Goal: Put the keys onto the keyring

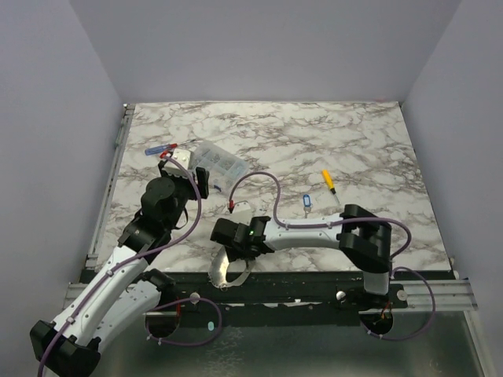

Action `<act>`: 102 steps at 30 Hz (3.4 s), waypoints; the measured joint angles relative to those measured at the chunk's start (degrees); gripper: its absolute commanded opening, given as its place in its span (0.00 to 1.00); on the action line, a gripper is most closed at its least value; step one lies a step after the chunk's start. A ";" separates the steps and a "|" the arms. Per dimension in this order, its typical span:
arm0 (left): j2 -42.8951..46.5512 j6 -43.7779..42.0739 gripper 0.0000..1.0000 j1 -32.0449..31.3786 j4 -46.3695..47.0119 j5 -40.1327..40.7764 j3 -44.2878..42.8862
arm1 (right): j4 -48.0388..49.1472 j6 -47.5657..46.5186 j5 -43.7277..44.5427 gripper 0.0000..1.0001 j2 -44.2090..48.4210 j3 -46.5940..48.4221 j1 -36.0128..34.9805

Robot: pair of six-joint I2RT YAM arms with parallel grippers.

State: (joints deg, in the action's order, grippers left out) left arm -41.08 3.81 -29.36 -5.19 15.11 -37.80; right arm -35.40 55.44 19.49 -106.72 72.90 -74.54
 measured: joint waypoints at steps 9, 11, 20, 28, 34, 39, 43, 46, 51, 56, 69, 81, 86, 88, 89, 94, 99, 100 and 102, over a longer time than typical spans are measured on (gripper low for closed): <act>1.55 -0.26 0.67 0.00 0.00 0.07 0.46 | -1.79 -4.35 9.33 0.62 -7.30 5.42 -0.09; 1.55 -0.35 0.67 0.00 0.00 0.24 0.52 | -1.40 -4.52 10.49 0.62 -7.28 4.96 -0.11; 1.55 -0.70 0.67 0.02 0.39 0.22 0.90 | 9.03 -7.76 11.72 0.61 -2.71 -3.76 6.73; -0.46 -1.49 0.63 0.00 2.60 -8.41 1.68 | 16.57 -12.57 11.10 0.60 -1.53 -6.99 17.33; -3.63 -1.51 0.60 0.00 3.23 -16.00 2.03 | 19.56 -14.93 10.71 0.60 -0.44 -8.98 24.04; -6.38 -0.57 0.55 -0.44 3.87 -21.22 2.05 | 19.67 -16.20 9.88 0.66 0.68 -9.81 25.92; -8.92 2.19 0.55 -2.58 3.78 -23.61 2.08 | 17.88 -17.81 9.16 0.75 3.30 -11.37 27.34; -10.51 3.96 0.55 -7.39 3.26 -22.84 2.08 | 16.04 -18.95 8.70 0.83 7.28 -12.98 29.70; -15.65 6.23 0.62 -16.44 1.68 -19.76 1.84 | 14.53 -19.93 8.48 0.91 15.85 -15.41 32.02; -23.89 8.28 0.62 -20.55 -0.20 -19.21 1.36 | 13.88 -20.00 9.33 0.92 24.85 -18.05 32.39; -41.09 9.25 0.52 -24.39 -1.53 -17.27 -5.57 | 11.72 -20.44 11.13 0.92 33.99 -24.90 33.44; -46.45 9.27 0.42 -24.39 -3.08 -16.83 -6.86 | 11.72 -21.09 11.10 0.88 34.42 -26.51 33.44; -48.17 9.42 0.36 -24.41 -3.85 -16.83 -7.80 | 11.76 -21.64 11.10 0.86 35.06 -27.06 33.44; -48.57 9.49 0.34 -24.48 -3.96 -16.85 -8.26 | 11.76 -21.79 11.10 0.85 35.10 -27.19 33.44; -48.72 9.51 0.34 -24.55 -3.93 -16.85 -8.41 | 11.76 -21.90 11.10 0.85 35.10 -27.26 33.44; -49.75 9.64 0.25 -25.20 -3.96 -16.83 -9.40 | 11.78 -22.12 11.10 0.81 35.10 -27.54 33.44; -50.77 10.14 0.00 -25.90 -3.93 -16.52 -10.49 | 11.82 -22.36 11.08 0.79 35.10 -27.82 33.44; -50.82 10.34 0.00 -25.99 -3.85 -16.11 -10.82 | 11.85 -22.43 11.08 0.79 35.10 -27.93 33.44; -50.88 10.38 0.00 -26.16 -3.76 -15.74 -11.52 | 11.89 -22.49 11.08 0.78 35.10 -28.11 33.44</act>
State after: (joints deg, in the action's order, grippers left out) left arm -91.96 14.20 -55.53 -8.95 -0.62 -49.32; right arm -23.51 32.95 30.57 -71.61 44.80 -41.10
